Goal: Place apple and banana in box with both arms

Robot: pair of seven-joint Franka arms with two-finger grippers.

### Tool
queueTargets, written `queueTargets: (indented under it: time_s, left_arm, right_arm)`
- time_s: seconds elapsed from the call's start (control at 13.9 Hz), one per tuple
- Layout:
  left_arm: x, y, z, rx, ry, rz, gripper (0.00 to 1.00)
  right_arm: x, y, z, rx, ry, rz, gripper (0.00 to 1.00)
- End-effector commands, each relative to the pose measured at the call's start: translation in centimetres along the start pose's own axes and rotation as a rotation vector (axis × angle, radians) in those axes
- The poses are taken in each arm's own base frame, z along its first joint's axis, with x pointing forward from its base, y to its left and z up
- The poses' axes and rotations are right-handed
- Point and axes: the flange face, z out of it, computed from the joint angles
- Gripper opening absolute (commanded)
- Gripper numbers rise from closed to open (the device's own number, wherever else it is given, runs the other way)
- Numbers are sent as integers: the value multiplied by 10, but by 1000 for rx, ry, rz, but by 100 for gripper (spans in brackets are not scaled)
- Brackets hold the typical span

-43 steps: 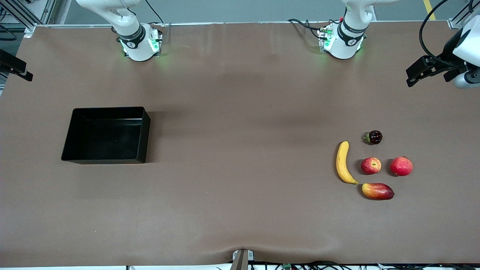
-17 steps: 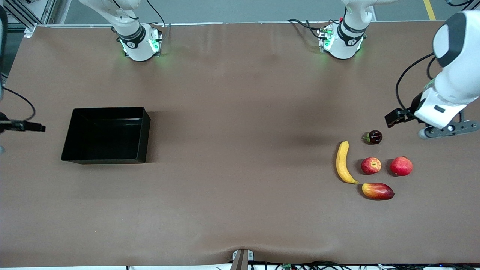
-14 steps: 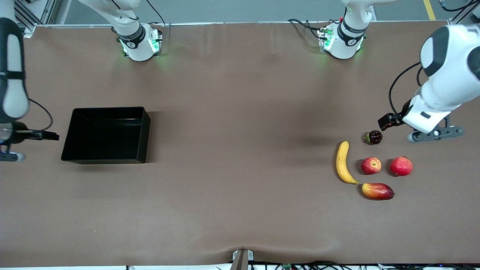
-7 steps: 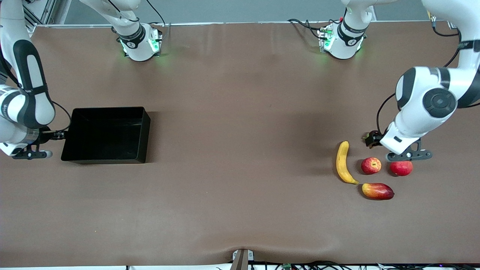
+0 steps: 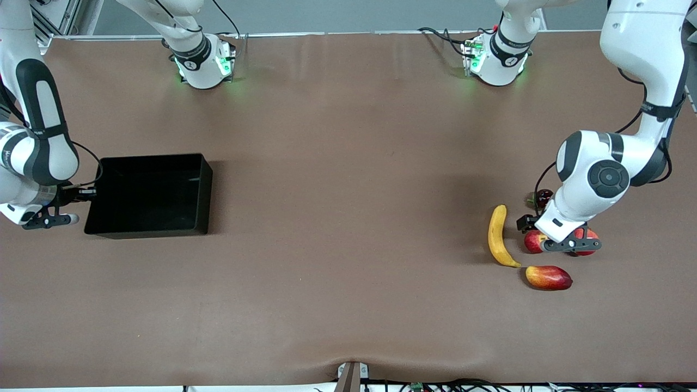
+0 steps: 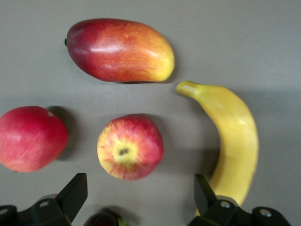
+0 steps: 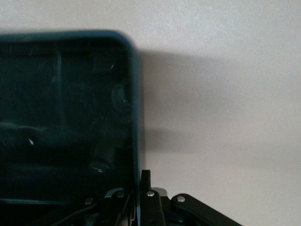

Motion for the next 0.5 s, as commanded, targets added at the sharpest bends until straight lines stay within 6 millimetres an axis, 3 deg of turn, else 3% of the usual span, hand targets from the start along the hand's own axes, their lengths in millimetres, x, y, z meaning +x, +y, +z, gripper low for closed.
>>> queueTargets:
  time_s: [0.0, 0.43]
  left_arm:
    - [14, -18, 24, 0, -1, -26, 100]
    - [22, -32, 57, -27, -23, -69, 100]
  right_arm:
    - [-1, -1, -10, 19, 10, -12, 0]
    - [12, -27, -76, 256, -39, 87, 0]
